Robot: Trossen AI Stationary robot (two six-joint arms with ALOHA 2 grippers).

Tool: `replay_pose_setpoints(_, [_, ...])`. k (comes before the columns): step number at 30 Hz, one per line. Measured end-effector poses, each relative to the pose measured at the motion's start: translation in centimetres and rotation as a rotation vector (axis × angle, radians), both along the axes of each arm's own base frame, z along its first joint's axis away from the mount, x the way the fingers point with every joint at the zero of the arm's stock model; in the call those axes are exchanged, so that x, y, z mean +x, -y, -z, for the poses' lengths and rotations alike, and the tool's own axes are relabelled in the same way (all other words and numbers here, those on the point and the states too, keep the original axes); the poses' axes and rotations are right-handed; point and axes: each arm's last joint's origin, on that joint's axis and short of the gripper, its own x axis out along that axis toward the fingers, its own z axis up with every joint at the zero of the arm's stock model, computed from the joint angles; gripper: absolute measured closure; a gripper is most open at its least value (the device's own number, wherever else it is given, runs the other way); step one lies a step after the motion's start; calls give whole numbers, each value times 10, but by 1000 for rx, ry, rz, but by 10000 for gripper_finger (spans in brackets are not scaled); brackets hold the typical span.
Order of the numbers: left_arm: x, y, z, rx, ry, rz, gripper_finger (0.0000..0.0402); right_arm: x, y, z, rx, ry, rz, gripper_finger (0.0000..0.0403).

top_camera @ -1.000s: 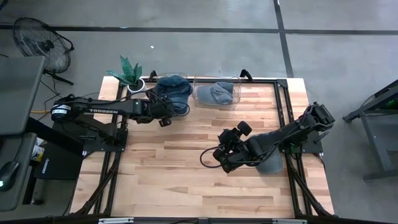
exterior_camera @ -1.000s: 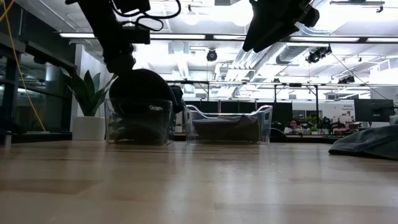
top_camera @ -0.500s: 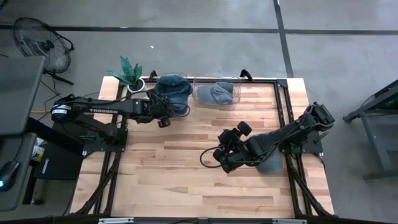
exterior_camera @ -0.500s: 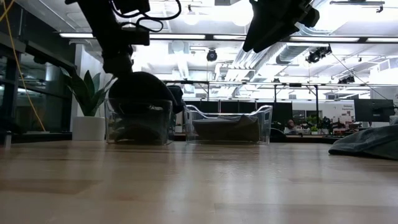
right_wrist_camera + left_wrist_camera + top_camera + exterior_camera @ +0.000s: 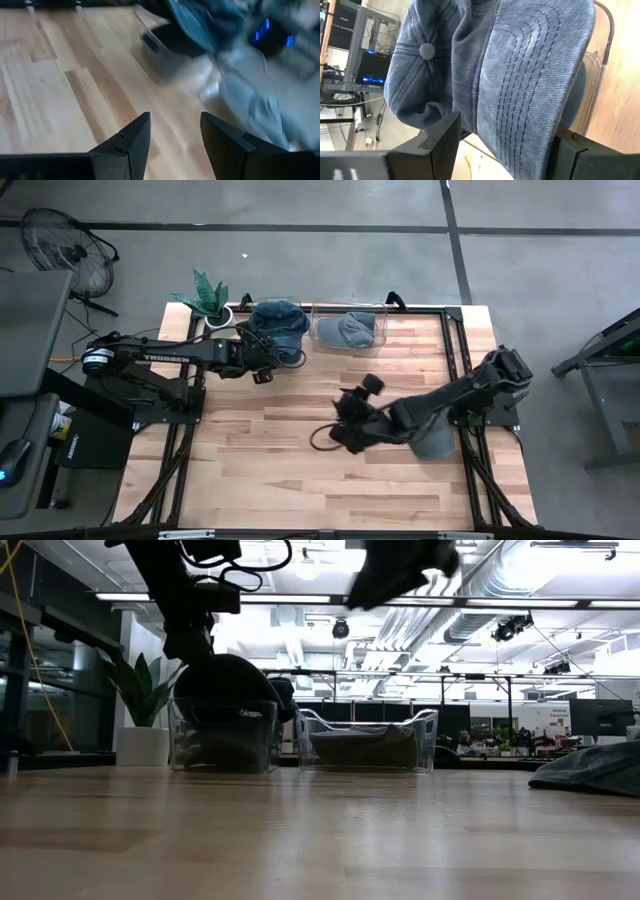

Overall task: Pick & Place hat
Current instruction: Put the blue cap into the left transparent bin

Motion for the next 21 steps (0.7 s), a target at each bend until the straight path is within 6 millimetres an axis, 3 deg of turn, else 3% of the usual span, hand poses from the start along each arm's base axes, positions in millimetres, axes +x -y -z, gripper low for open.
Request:
replay_pose_setpoints(9, [0, 0, 0, -1, 1, 0, 184, 59, 49, 13, -230, -87, -228, 236])
replay_pose_setpoints(14, [0, 0, 0, -14, 0, 7, 184, 74, 82, 10, -255, -51, -318, 261])
replay_pose_setpoints(21, [0, 0, 0, -12, 2, 10, 184, 83, 126, 11, -159, 27, -478, 296])
